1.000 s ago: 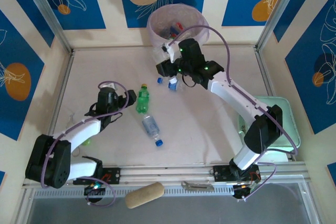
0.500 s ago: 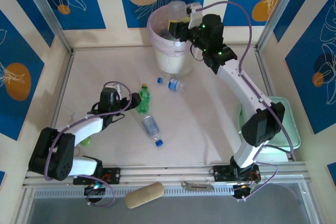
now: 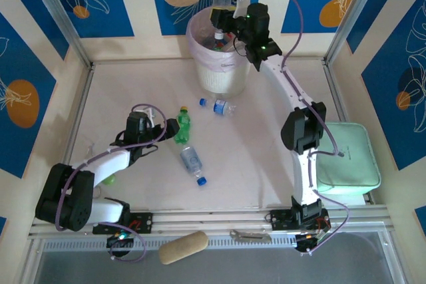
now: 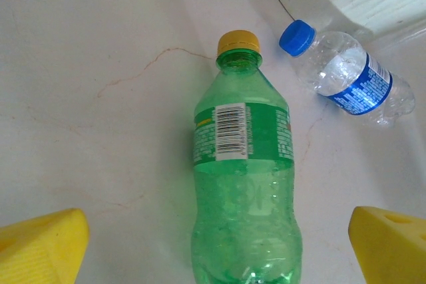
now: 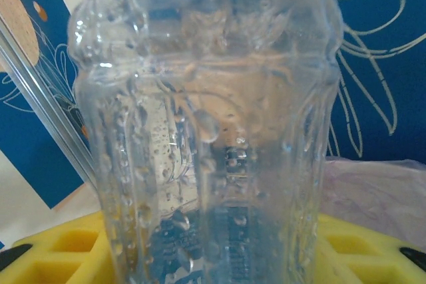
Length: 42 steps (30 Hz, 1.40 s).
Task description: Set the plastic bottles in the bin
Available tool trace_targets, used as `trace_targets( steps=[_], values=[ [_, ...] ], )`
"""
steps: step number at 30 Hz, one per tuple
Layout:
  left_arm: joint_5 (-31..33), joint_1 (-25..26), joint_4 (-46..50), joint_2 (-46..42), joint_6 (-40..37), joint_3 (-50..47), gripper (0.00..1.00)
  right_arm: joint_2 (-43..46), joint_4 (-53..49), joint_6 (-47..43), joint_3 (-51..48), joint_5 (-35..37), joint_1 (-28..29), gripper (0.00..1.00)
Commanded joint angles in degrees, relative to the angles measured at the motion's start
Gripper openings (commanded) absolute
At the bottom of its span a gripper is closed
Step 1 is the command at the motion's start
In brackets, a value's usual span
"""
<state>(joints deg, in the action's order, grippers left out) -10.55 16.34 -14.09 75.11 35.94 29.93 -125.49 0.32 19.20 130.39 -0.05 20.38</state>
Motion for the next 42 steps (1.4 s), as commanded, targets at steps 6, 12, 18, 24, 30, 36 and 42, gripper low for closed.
trace_targets(
  steps=[6,12,18,24,30,36,42],
  values=[
    [-0.9,-0.5,0.9,-2.2,-0.7,-1.9,1.00,-8.6,-11.9,1.7,16.0,-4.1,-0.4,0.62],
    [-0.6,-0.6,1.5,-2.6,-1.3,-1.8,1.00,-9.0,-11.6,2.5,15.7,-4.0,-0.4,0.72],
    [-0.9,-0.6,1.3,-2.2,-1.0,-1.5,1.00,-8.4,-12.0,2.0,16.5,-3.6,-0.7,0.95],
    [-1.0,-0.6,1.3,-2.0,-0.8,-1.2,1.00,-6.7,-13.6,0.3,17.3,-3.1,-0.8,0.99],
    [-1.2,-0.6,1.7,-2.0,-0.7,-0.6,1.00,-2.1,-15.2,-1.5,13.7,-3.0,-0.3,1.00],
    [-1.0,-0.5,3.4,-2.2,-1.9,0.7,1.00,9.7,-14.0,-6.0,-3.1,0.1,2.6,0.99],
    [-1.0,-0.3,5.5,-0.8,-3.1,3.7,1.00,27.1,-3.7,-6.4,-31.3,3.1,5.8,0.99]
  ],
)
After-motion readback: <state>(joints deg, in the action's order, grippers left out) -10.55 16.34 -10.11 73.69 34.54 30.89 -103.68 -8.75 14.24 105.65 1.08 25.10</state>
